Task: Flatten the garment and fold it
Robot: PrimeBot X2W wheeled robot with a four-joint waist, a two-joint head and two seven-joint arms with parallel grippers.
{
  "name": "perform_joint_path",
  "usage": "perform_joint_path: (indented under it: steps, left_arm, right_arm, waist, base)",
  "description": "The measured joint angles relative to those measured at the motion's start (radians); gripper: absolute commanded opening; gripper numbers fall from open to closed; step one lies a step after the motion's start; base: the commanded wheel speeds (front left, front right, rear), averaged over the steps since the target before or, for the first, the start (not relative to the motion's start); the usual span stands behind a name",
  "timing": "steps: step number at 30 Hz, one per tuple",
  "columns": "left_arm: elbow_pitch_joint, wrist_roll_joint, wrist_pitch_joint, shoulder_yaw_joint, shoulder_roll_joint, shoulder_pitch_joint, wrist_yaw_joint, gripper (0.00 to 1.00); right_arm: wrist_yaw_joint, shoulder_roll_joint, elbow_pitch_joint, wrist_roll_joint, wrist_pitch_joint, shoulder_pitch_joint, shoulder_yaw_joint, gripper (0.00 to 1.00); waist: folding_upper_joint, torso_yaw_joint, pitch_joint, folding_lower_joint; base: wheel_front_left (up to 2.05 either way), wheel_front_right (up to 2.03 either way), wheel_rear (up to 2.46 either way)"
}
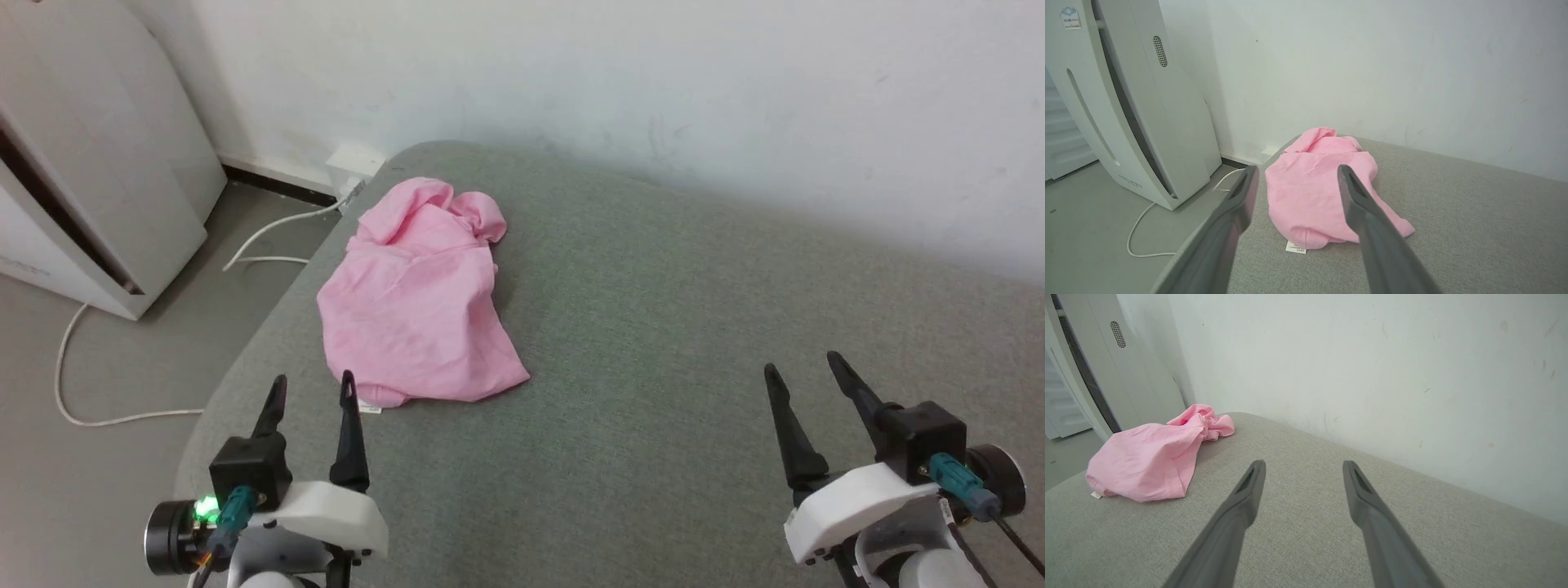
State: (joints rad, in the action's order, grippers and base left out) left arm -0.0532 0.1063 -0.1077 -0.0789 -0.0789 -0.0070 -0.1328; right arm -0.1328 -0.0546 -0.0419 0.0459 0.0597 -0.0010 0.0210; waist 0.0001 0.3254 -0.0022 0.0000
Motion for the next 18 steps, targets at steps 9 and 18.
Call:
perform_joint_path:
  steps: [9,18]
  left_arm:
    - [-0.007,0.018,-0.013,-0.012,-0.011,0.0,-0.02,1.0]
    - [-0.013,0.035,-0.027,-0.025,-0.019,0.0,-0.045,1.0]
  right_arm:
    - [0.0,0.0,-0.011,0.008,0.012,-0.01,0.004,1.0]
    - [0.0,0.0,-0.022,0.017,0.022,-0.013,0.008,1.0]
  waist:
    - [0.0,0.04,0.0,0.0]
    - [0.0,0.079,-0.001,0.0]
  base:
    - [0.0,0.0,0.0]
    - [0.0,0.0,0.0]
